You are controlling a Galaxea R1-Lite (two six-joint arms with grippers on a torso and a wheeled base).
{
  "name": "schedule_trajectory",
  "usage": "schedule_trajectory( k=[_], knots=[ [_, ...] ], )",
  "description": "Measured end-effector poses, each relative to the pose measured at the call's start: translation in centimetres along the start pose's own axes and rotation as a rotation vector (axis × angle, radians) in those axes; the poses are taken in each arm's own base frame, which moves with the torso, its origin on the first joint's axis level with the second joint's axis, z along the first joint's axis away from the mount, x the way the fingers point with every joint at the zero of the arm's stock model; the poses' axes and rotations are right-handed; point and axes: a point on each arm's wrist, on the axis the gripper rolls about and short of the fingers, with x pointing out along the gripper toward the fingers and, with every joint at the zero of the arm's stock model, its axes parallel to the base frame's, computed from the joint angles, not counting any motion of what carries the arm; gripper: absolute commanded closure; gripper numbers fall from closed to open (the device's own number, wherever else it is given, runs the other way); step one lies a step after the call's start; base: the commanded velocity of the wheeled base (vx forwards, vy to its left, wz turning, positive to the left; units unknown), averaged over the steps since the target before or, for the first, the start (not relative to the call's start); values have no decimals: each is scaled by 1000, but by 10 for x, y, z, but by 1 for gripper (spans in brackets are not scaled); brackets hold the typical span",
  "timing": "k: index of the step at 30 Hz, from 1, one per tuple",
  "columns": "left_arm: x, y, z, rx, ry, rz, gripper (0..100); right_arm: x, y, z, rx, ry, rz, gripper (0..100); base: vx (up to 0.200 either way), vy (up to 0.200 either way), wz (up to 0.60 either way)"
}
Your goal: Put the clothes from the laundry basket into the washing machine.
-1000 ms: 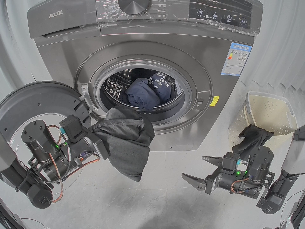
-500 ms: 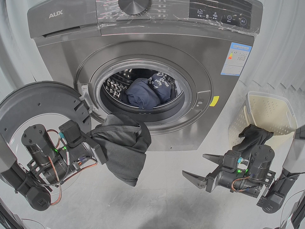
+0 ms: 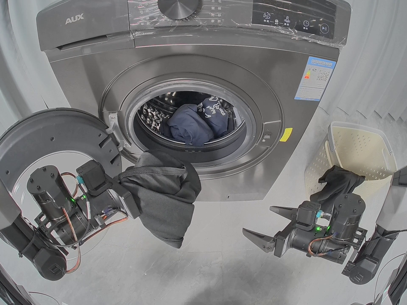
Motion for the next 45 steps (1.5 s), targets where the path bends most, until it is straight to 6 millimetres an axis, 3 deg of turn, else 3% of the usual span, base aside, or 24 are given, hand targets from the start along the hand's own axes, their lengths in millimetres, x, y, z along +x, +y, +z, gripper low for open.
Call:
schedule_trajectory(
  k=[5,14,32,45],
  knots=[
    [0,1,1,8,-4,4,100,0,0,0,0,1,-1,0,200,0,0],
    [0,1,0,14,1,3,100,0,0,0,1,2,-1,0,0,0,0],
    [2,-4,-5,17,18,-15,100,1,1,-1,-1,3,5,0,200,0,0],
    [3,-19,-15,7,63,-66,100,-1,8,0,-5,2,30,0,0,0,0]
  ],
)
